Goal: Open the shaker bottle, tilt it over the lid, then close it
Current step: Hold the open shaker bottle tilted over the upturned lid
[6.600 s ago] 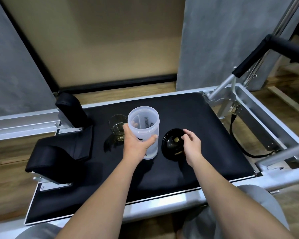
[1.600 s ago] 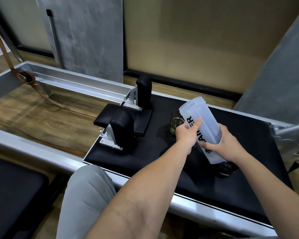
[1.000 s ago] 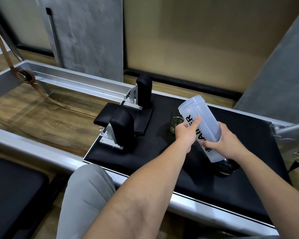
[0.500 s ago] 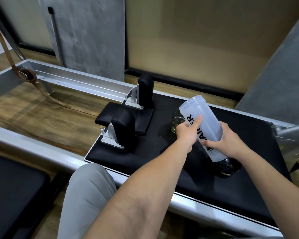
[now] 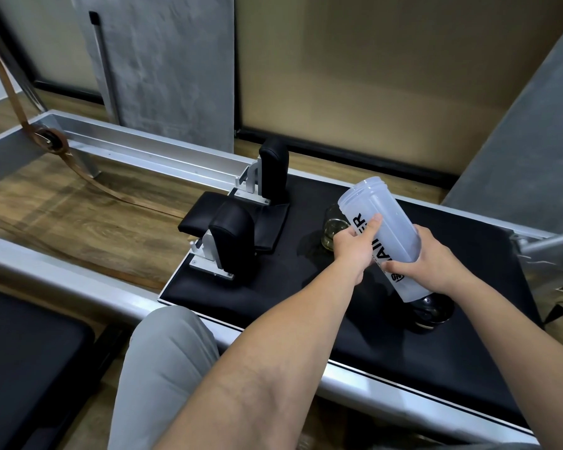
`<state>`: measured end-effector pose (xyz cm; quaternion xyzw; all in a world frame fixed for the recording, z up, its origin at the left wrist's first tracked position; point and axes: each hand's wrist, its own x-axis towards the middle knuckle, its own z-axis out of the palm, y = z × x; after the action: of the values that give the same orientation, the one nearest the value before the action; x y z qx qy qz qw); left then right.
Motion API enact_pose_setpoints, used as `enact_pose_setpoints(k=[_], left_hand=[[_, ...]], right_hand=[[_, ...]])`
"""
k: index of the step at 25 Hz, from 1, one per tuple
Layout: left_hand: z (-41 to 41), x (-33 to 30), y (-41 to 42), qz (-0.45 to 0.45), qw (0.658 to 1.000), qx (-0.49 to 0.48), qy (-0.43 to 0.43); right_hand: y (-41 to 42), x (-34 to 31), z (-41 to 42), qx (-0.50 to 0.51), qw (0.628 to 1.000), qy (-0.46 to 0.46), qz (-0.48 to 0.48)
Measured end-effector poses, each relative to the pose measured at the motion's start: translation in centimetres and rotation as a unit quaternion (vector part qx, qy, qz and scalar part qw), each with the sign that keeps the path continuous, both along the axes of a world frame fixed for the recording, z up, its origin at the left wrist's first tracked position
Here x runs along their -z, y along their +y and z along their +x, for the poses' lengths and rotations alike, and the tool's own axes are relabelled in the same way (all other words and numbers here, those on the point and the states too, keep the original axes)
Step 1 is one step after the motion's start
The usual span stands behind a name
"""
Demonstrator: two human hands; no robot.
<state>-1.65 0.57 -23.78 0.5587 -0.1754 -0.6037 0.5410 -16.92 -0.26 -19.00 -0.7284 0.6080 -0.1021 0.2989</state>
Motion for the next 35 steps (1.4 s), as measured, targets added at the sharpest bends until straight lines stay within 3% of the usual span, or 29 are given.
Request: enact_pose_setpoints(k=[35], left_hand=[[0.1,-2.7,1.3,0.014,1.000,-0.010,0.003]], right_hand=[[-0.6,-0.8,0.0,0.002,1.000,0.020,0.016]])
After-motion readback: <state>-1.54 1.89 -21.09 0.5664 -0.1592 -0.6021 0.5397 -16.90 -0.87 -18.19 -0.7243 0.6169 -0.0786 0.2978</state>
